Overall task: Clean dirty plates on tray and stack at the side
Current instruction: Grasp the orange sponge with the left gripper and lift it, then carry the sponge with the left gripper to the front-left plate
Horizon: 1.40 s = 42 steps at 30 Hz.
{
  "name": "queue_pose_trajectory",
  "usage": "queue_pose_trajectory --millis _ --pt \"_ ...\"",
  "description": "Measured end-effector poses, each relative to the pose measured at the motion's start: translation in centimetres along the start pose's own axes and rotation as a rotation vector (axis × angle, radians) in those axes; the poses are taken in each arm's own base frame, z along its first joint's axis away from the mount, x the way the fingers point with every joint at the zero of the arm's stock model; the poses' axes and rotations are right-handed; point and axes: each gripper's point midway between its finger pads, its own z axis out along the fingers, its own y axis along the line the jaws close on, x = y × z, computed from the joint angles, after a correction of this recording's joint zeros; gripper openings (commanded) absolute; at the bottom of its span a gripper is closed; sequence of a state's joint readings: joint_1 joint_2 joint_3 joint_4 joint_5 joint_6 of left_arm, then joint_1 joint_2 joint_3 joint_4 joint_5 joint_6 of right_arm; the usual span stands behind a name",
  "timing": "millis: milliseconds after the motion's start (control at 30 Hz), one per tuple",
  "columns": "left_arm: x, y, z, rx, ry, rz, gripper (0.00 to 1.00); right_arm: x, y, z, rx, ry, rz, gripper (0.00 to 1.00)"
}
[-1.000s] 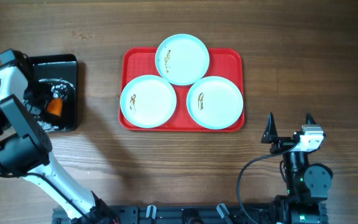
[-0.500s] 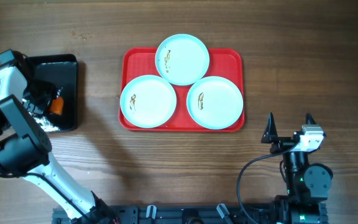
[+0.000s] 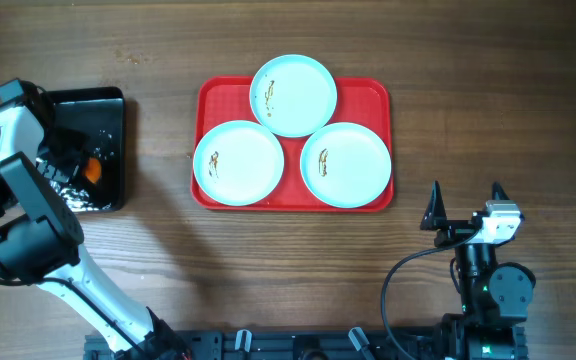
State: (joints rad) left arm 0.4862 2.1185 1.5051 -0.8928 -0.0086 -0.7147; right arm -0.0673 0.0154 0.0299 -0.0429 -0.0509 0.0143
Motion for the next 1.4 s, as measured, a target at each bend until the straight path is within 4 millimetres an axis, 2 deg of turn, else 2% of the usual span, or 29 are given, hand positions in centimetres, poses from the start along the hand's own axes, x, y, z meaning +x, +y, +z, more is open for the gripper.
queue_pose_trajectory --millis 100,167,233,367,433,500,567,633,767,833,867,933,1033,1100,1233,1300,1367,1400 --pt "0.1 -0.6 -0.7 0.03 0.01 0.005 0.04 0.0 0.0 0.0 0.0 0.0 0.0 1.0" --pt "0.0 -1.4 -2.0 0.079 0.003 0.008 0.04 0.0 0.0 0.0 0.0 0.0 0.0 1.0" --pt "-0.6 -2.6 -4.3 0.151 -0.038 0.011 0.04 0.0 0.0 0.0 0.0 0.0 0.0 1.0" --pt "-2.3 -4.7 -11.9 0.325 -0.186 0.026 0.04 0.0 0.0 0.0 0.0 0.0 0.0 1.0" --pt "-2.5 -5.1 -15.1 0.379 -0.241 0.042 0.04 0.0 0.0 0.0 0.0 0.0 0.0 1.0" --pt "-2.6 -5.2 -16.6 0.389 -0.281 0.054 0.04 0.0 0.0 0.0 0.0 0.0 0.0 1.0" --pt "-2.5 -5.1 -15.9 0.344 -0.311 0.065 0.04 0.0 0.0 0.0 0.0 0.0 0.0 1.0" --pt "-2.2 -4.8 -14.0 0.289 -0.311 0.075 0.04 0.0 0.0 0.0 0.0 0.0 0.0 1.0" --pt "0.5 -2.2 -5.6 0.081 -0.187 0.113 0.04 0.0 0.0 0.0 0.0 0.0 0.0 1.0" --pt "1.7 -0.5 -3.2 0.003 -0.126 0.121 0.04 0.0 0.0 0.0 0.0 0.0 0.0 1.0" --pt "2.1 0.1 -2.6 -0.024 -0.109 0.122 0.04 0.0 0.0 0.0 0.0 0.0 0.0 1.0" --pt "2.3 0.4 -2.7 -0.036 -0.101 0.125 0.04 0.0 0.0 0.0 0.0 0.0 0.0 1.0" --pt "1.8 -0.2 -4.8 -0.004 -0.13 0.124 0.04 0.0 0.0 0.0 0.0 0.0 0.0 1.0" --pt "0.8 -1.4 -7.7 0.062 -0.191 0.128 0.04 0.0 0.0 0.0 0.0 0.0 0.0 1.0" --pt "-0.8 -3.7 -16.6 0.256 -0.379 0.137 0.04 0.0 0.0 0.0 0.0 0.0 0.0 1.0" --pt "-0.7 -4.2 -19.5 0.317 -0.436 0.145 0.04 0.0 0.0 0.0 0.0 0.0 0.0 1.0" --pt "-0.2 -4.7 -19.9 0.34 -0.45 0.16 0.04 0.0 0.0 0.0 0.0 0.0 0.0 1.0" --pt "0.2 -4.8 -19.1 0.331 -0.438 0.169 0.04 0.0 0.0 0.0 0.0 0.0 0.0 1.0"
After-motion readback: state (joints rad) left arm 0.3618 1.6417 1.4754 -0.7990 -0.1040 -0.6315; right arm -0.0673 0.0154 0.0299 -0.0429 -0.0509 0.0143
